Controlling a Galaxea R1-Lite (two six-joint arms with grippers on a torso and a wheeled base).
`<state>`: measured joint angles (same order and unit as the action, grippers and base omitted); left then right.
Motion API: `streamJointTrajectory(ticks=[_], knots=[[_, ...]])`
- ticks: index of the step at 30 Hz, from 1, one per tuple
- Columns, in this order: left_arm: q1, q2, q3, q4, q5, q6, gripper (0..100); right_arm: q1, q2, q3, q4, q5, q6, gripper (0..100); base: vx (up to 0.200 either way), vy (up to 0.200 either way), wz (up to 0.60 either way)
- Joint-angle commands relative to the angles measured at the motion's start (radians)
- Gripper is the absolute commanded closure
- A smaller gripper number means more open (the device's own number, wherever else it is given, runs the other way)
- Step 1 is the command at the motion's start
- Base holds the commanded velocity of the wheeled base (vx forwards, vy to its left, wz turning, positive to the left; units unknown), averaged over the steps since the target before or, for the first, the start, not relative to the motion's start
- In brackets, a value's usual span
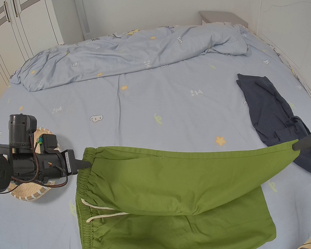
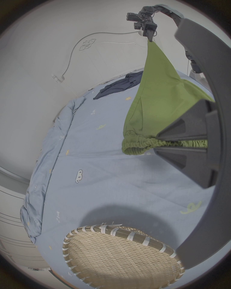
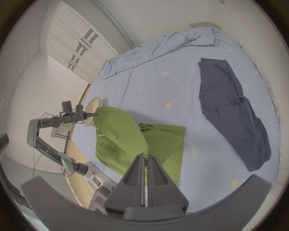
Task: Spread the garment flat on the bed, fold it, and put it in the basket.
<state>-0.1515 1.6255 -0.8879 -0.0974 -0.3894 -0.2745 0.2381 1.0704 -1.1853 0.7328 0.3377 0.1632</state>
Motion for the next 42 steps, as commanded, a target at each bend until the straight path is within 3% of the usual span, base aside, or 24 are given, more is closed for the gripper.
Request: streamJointTrajectory(ticks=[1,8,15,18,19,20,22,23,24,27,42], knots=[[0.003,0.002,0.000,-0.001,0.000,-0.002,100,-0.017,0.100,0.004,-0.058,0.000,0.002,100,0.000,0.000,0.00],[0.049,0.002,-0.003,-0.002,-0.009,-0.009,100,-0.057,0.264,-0.030,-0.273,0.000,-0.004,100,0.000,0.000,0.00],[0.090,0.033,-0.003,-0.073,-0.049,-0.006,100,-0.085,0.444,-0.203,-0.342,-0.012,-0.022,100,0.000,0.000,0.00],[0.104,0.048,-0.002,-0.097,-0.051,-0.006,100,-0.082,0.499,-0.246,-0.348,-0.055,-0.039,100,0.000,0.000,0.00],[0.121,0.071,-0.008,-0.119,-0.051,-0.005,100,-0.077,0.556,-0.273,-0.374,-0.114,-0.065,100,0.000,0.000,0.00],[0.122,0.073,-0.010,-0.120,-0.051,-0.005,100,-0.075,0.560,-0.275,-0.377,-0.118,-0.067,100,0.000,0.000,0.00],[0.139,0.106,-0.019,-0.151,-0.051,-0.003,100,-0.059,0.620,-0.297,-0.467,-0.197,-0.079,100,0.000,0.000,0.00],[0.139,0.106,-0.019,-0.151,-0.051,-0.003,100,-0.059,0.620,-0.297,-0.467,-0.197,-0.079,100,0.000,0.000,0.00],[0.147,0.140,-0.028,-0.180,-0.051,-0.002,100,-0.042,0.674,-0.304,-0.595,-0.244,-0.079,100,0.000,0.000,0.00],[0.147,0.177,-0.036,-0.215,-0.048,0.003,100,-0.031,0.727,-0.315,-0.685,-0.284,-0.090,100,0.000,0.000,0.00],[0.182,0.252,-0.120,-0.254,-0.043,0.003,100,-0.023,0.893,-0.530,-0.691,-0.292,-0.108,100,0.000,0.000,0.00]])
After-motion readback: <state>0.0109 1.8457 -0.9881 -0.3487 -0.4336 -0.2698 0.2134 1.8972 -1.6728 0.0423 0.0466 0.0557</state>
